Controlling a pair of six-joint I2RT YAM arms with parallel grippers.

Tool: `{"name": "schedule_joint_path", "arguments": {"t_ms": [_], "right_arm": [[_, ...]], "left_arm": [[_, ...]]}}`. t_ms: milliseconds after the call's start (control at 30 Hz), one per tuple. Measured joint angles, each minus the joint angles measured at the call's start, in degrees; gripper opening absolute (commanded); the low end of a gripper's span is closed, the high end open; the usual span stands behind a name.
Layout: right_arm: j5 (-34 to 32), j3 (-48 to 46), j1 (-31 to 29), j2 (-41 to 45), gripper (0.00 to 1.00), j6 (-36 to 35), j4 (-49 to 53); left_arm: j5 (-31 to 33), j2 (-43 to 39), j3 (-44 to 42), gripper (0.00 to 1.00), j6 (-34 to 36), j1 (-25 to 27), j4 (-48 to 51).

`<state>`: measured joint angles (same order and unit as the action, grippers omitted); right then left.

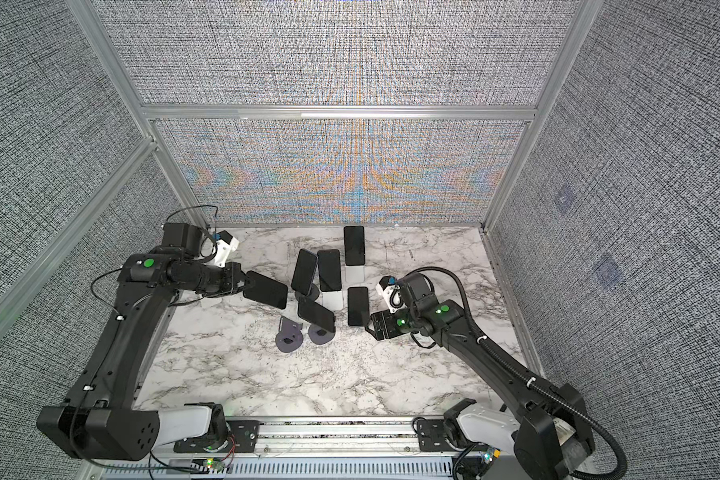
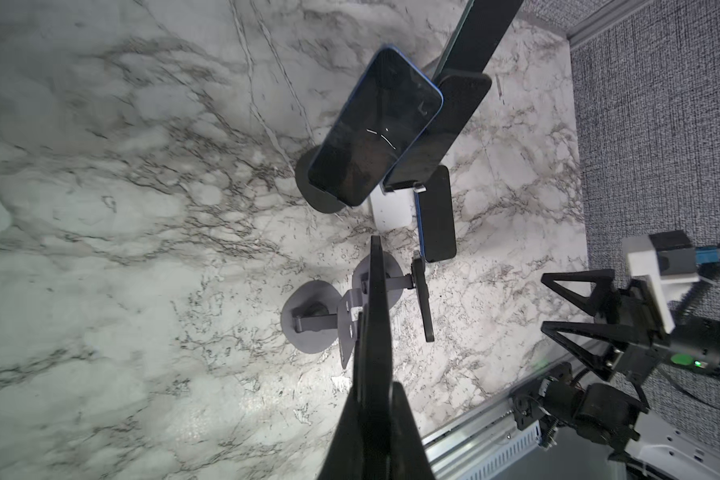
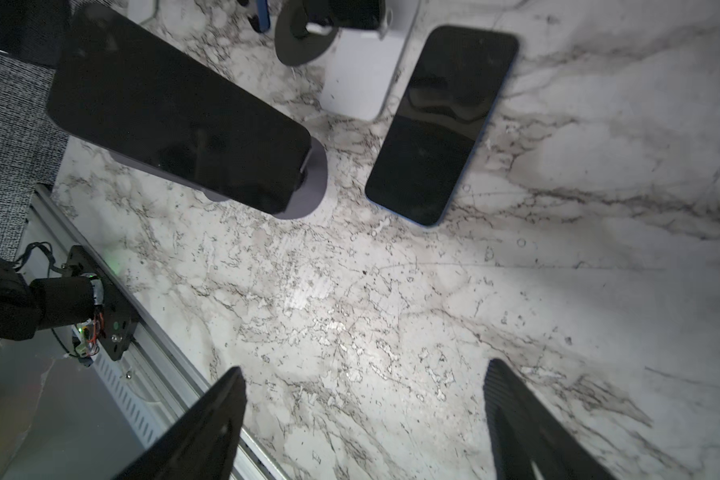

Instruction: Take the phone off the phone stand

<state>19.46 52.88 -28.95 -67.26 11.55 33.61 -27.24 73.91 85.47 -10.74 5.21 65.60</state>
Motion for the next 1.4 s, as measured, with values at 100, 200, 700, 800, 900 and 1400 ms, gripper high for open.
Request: {"name": "schedule_joint_path", "arguments": {"t_ms": [100,200,700,800,900,1400], "right_arm": [[2.1,3.0,0.8,0.2,0.8,-3.5,0.8],[5.8,6.3,2.2,-0.5,0.8,-8.8,4.0],[12.0,21.4,3.4,-5.0,0.99,-41.3,19.6],[11.1,23.3,3.4,-5.7,0.99,-47.8,21.1],[10.8,26.6,3.4,-7.4,0.99,-53.4,22.8],[3.8,42.9,-2.9,-23.7,0.99,-62.3,28.9]], "left_arm": [[-0.1,-0.2,3.2,0.0,-0.4,0.0,-0.2],[-4.6,1.6,4.0,0.0,-2.1,0.0,-2.3],[-22.6,14.7,2.4,0.0,-9.2,7.1,-14.7],[-24.9,16.8,1.2,0.0,-9.6,8.5,-16.1],[-28.0,17.5,-1.8,0.0,-10.7,9.7,-17.8],[-36.2,18.1,-11.3,0.0,-15.2,13.1,-31.6]]}}
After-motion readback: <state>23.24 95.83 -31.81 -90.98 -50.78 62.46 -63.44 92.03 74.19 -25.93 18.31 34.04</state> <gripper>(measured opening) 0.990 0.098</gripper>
